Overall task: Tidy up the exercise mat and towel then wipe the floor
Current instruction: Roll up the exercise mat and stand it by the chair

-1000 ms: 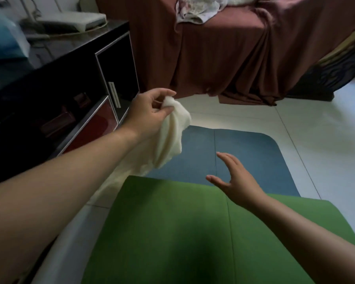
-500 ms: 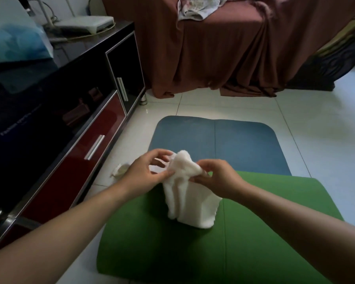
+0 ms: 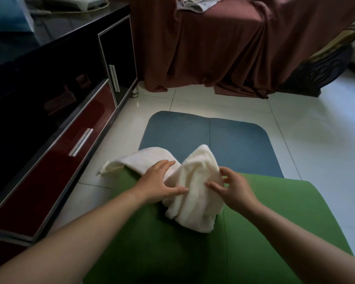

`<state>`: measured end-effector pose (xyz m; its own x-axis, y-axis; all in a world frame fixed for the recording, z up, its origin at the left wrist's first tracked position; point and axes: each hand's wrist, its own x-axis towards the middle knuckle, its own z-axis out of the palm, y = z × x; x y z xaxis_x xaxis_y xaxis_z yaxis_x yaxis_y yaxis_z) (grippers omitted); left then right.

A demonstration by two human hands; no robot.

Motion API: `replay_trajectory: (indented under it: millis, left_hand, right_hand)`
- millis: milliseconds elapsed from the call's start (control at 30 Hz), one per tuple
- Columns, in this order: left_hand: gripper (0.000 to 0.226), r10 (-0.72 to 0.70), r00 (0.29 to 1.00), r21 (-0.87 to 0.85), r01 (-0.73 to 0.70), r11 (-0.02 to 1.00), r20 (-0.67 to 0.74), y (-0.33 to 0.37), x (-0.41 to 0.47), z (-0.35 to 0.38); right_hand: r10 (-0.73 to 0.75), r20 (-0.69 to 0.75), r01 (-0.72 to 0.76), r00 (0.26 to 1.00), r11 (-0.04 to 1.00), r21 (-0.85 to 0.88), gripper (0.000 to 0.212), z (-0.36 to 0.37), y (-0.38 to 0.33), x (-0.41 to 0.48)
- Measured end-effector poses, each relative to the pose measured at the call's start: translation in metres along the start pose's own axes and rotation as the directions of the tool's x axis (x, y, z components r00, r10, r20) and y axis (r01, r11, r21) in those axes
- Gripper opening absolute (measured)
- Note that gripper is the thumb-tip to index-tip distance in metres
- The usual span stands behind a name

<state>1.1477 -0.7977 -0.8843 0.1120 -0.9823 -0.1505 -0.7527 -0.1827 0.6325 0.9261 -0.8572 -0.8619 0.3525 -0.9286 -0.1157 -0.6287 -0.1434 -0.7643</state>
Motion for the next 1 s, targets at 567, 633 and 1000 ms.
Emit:
replay_trajectory:
  millis: [567, 633, 1000]
  left_hand:
    - [0.048, -0.15, 0.949, -0.487, -0.005, 0.873, -0.277, -0.03, -0.051, -0.051]
    - [0.049, -0.189, 0.931, -0.473, 0.02, 0.881, -0.312, -0.041, -0.073, -0.077]
    - [0.052, -0.267, 0.944, 0.188, 0.303, 0.934, -0.192, -0.072, -0.195, -0.158]
  right_hand:
    - [-0.1, 0.057, 0.099, 0.993, 0.995, 0.021, 0.058, 0.002, -0.012, 0.014]
    - [-0.127, 0.093, 0.124, 0.988, 0.992, 0.032, 0.058, 0.015, -0.023, 0.018]
    - [-0.253, 0.295, 0.269, 0.922, 0.963, -0.016, 0.059, 0.088, -0.069, 0.02]
